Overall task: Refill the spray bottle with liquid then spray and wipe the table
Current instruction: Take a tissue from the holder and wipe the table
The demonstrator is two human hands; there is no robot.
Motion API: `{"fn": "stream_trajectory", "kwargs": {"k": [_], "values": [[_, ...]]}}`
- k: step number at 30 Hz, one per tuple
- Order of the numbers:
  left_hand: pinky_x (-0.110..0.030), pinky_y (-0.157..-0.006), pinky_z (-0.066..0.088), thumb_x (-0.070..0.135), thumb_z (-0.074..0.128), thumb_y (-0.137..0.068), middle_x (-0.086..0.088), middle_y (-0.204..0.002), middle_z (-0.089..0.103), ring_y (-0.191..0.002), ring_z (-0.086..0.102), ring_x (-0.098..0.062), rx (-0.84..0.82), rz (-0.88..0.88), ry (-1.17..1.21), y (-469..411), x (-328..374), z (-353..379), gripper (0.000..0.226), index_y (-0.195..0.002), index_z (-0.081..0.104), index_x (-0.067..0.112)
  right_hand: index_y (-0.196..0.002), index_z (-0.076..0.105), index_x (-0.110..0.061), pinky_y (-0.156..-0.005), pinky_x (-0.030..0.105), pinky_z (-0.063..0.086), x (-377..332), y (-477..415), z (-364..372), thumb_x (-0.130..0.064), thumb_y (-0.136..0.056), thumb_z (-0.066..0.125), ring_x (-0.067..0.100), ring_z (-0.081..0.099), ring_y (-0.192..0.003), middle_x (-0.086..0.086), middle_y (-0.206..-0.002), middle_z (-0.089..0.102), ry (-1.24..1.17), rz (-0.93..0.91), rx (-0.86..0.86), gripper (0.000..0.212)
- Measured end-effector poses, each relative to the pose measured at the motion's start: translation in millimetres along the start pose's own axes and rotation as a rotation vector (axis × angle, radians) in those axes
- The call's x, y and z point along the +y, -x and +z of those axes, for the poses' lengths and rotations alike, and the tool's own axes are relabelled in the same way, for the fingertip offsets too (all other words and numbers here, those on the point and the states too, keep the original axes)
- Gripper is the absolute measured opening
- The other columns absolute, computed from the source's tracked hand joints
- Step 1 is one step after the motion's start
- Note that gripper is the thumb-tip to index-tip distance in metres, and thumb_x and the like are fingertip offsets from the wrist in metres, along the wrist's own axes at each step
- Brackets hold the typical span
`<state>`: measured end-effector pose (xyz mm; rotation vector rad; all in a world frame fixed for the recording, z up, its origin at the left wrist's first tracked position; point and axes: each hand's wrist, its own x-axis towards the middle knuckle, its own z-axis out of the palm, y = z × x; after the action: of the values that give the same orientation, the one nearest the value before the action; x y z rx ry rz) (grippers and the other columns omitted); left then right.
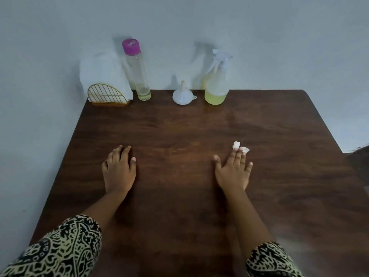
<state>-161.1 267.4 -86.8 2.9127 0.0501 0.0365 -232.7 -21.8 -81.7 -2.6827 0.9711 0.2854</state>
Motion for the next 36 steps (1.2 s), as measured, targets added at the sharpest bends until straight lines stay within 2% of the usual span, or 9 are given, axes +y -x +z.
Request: {"fn": "stream_trajectory", "kwargs": {"k": [4,9,13,17,21,25,29,32,36], "values": [[-0.052,-0.106,0.028,0.031,0.046,-0.098,-0.010,-0.147,0.043,-0.138,0.034,-0.029,0.006,-0.017,0.029,-6,3,2,0.043,-0.139,0.048,0.017,-0.151,0.000,-0.007,-0.117,0.043,-0.004,-83,19,23,-0.057,-0.094,0.030,0.022,-0.006,-0.148,0.009,-0.160,0.000,-0.055,-0.281,0.001,0.082],[-0.051,-0.105,0.030,0.025,0.049,-0.097,-0.008,-0.145,0.047,-0.135,0.038,-0.028,0.048,-0.035,0.079,-5,1,5,0.040,-0.136,0.051,0.016,-0.152,-0.004,-0.015,-0.116,0.040,-0.012,-138,49,37,-0.057,-0.097,0.019,0.013,-0.010,-0.147,0.001,-0.161,-0.005,0.049,-0.596,-0.146,0.073],[-0.052,-0.104,0.032,0.026,0.050,-0.096,-0.009,-0.143,0.048,-0.134,0.040,-0.029,0.053,-0.026,0.063,-5,2,5,0.040,-0.135,0.052,0.015,-0.153,0.000,-0.016,-0.117,0.043,-0.005,-61,-7,14,-0.055,-0.096,0.028,0.016,-0.001,-0.148,0.003,-0.161,0.004,-0.004,-0.288,0.082,0.074],[-0.052,-0.102,0.034,0.028,0.048,-0.097,-0.010,-0.143,0.048,-0.133,0.040,-0.030,0.048,-0.021,0.028,-5,2,7,0.041,-0.135,0.051,0.015,-0.151,-0.006,-0.009,-0.119,0.046,-0.005,-25,-55,-16,-0.059,-0.096,0.016,0.020,-0.005,-0.148,0.008,-0.160,-0.004,-0.045,0.046,-0.041,0.078],[-0.053,-0.101,0.035,0.027,0.049,-0.096,-0.010,-0.142,0.049,-0.132,0.042,-0.030,0.066,-0.019,0.014,-5,2,8,0.040,-0.135,0.052,0.015,-0.151,0.000,-0.006,-0.117,0.044,-0.005,-111,-38,12,-0.059,-0.095,0.026,0.021,-0.003,-0.148,0.011,-0.160,0.002,-0.041,-0.221,-0.038,0.082],[-0.052,-0.101,0.034,0.028,0.050,-0.096,-0.010,-0.142,0.049,-0.132,0.042,-0.030,0.069,-0.019,0.007,-6,2,10,0.040,-0.134,0.053,0.016,-0.152,-0.003,-0.014,-0.116,0.044,-0.010,-153,-32,16,-0.058,-0.096,0.016,0.016,-0.006,-0.148,0.003,-0.161,-0.004,0.107,-0.491,-0.143,0.073],[-0.052,-0.092,0.039,0.029,0.056,-0.092,-0.012,-0.134,0.055,-0.123,0.048,-0.033,0.087,-0.028,-0.053,-8,2,13,0.040,-0.130,0.056,0.015,-0.152,0.001,-0.014,-0.117,0.044,-0.005,-75,-96,-16,-0.057,-0.096,0.023,0.018,0.001,-0.148,0.006,-0.160,0.006,0.085,-0.218,0.037,0.074],[-0.055,-0.088,0.040,0.029,0.059,-0.091,-0.018,-0.129,0.054,-0.118,0.049,-0.038,0.086,-0.027,-0.064,-20,9,14,0.040,-0.128,0.057,0.013,-0.152,-0.002,-0.010,-0.119,0.048,-0.005,-22,-130,-47,-0.059,-0.096,0.013,0.020,-0.003,-0.148,0.007,-0.161,0.000,0.065,0.043,-0.027,0.076],[-0.060,-0.095,0.035,0.032,0.055,-0.093,-0.018,-0.142,0.044,-0.130,0.040,-0.038,0.104,-0.012,-0.027,-36,22,18,0.043,-0.133,0.052,0.016,-0.151,0.000,-0.004,-0.118,0.046,-0.004,-63,-130,-33,-0.059,-0.096,0.018,0.023,-0.003,-0.148,0.012,-0.160,0.001,0.030,-0.032,-0.034,0.080]]}}
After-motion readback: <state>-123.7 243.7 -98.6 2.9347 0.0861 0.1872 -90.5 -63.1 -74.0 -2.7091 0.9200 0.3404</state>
